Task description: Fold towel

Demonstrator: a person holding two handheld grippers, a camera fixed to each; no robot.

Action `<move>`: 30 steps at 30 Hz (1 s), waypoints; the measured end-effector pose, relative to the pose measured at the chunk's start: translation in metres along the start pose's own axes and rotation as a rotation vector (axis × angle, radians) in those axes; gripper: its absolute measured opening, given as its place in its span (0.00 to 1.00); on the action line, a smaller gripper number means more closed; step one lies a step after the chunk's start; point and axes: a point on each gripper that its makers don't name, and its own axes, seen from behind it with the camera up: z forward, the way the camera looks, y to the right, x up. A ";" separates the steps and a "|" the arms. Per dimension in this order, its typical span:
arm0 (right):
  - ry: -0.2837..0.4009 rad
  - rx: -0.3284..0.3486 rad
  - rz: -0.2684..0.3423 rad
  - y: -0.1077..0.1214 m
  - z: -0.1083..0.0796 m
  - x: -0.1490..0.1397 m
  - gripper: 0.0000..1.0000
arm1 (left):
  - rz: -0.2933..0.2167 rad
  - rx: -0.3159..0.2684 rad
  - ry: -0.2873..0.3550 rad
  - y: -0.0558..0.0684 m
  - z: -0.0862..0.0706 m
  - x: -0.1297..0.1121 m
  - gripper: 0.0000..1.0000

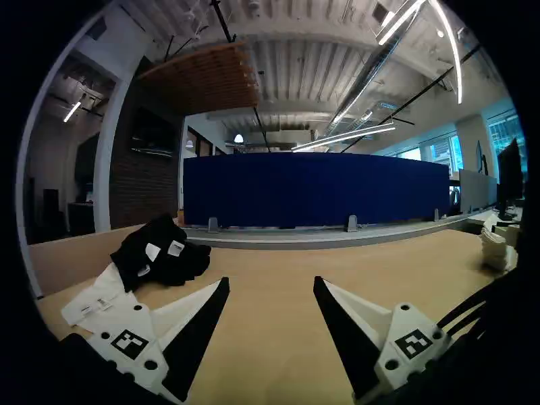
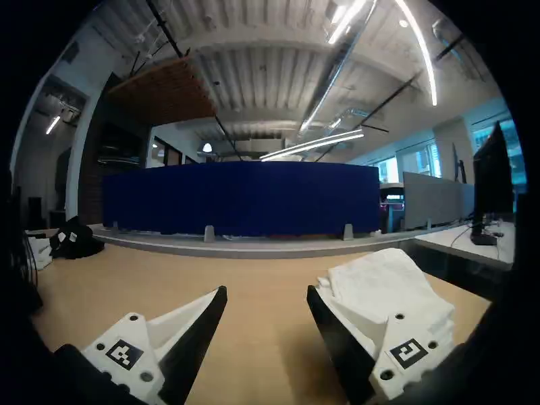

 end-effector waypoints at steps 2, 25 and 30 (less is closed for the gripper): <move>0.000 0.003 -0.002 -0.001 0.000 0.000 0.91 | 0.000 0.000 0.000 0.000 0.000 0.000 0.93; -0.001 0.002 -0.003 -0.001 0.004 -0.003 1.00 | 0.000 0.000 0.000 0.000 0.000 0.001 0.93; -0.001 0.002 -0.003 -0.001 0.003 -0.004 1.00 | 0.000 0.000 0.000 0.000 0.000 0.000 0.92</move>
